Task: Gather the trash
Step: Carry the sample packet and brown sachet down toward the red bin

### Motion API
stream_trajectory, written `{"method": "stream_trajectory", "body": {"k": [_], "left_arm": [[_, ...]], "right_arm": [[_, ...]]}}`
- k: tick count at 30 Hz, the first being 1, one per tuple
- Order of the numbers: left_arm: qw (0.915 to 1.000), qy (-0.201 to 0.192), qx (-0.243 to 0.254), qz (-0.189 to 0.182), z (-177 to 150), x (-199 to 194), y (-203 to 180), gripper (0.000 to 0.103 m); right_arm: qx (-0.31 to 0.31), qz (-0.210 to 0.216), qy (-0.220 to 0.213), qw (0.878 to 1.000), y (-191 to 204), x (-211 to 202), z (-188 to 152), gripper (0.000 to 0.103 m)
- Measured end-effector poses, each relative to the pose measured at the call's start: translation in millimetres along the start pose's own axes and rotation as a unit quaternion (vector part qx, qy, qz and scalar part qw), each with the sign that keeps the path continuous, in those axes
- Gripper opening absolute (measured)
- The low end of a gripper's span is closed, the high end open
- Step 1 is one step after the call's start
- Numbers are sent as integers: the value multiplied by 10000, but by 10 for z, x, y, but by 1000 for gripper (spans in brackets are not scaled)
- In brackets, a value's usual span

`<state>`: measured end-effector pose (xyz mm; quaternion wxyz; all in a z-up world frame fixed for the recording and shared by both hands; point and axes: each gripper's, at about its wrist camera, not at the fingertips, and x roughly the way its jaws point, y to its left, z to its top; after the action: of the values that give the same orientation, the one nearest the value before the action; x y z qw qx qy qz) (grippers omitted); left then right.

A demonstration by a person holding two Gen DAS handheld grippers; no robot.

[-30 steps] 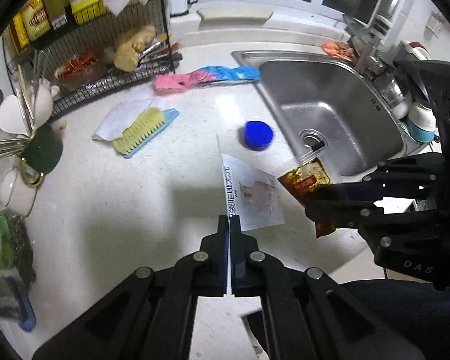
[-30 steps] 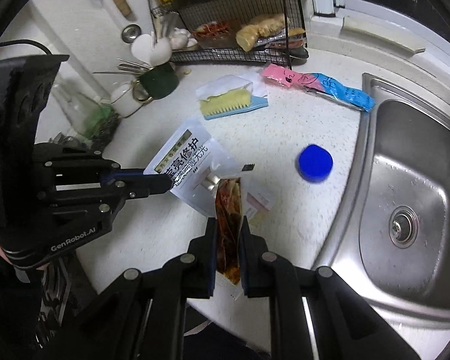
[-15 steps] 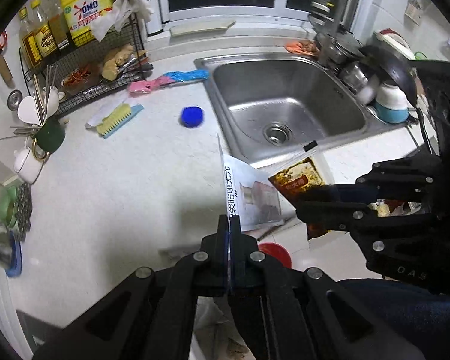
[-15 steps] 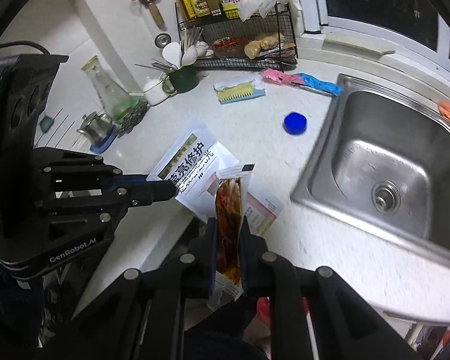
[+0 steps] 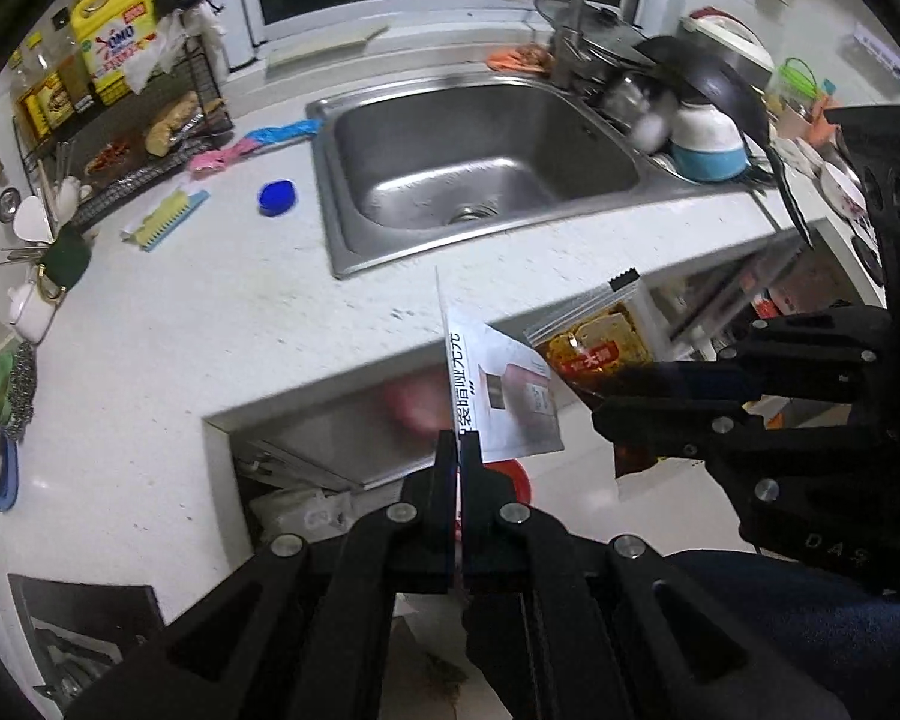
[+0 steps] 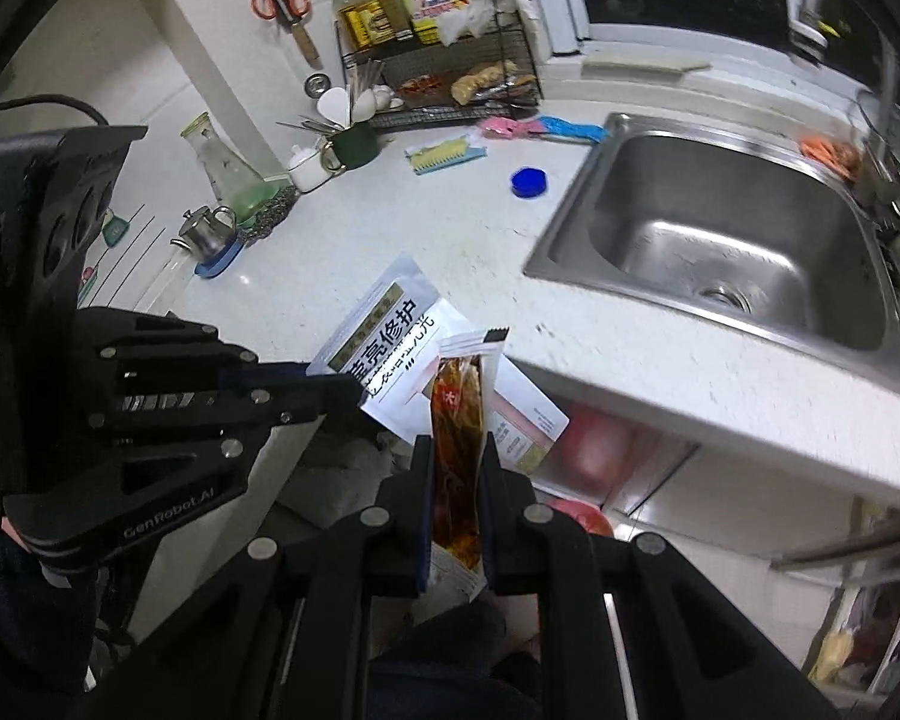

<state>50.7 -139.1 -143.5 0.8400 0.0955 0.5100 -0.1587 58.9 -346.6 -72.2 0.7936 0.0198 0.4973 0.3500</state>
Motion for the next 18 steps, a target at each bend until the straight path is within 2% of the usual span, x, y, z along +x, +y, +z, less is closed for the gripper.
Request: {"method": "stream_trajectory", "body": {"k": [10,18], "left_arm": [[9987,423,197,-228,-129,439,-224,0],[9954,853,262,-351,-355,1201,-272,0]], "right_arm": [[400,-189,207,9988,-199,163,-289,11],[777,-451,522,9946,-535,652,-544,11]]}}
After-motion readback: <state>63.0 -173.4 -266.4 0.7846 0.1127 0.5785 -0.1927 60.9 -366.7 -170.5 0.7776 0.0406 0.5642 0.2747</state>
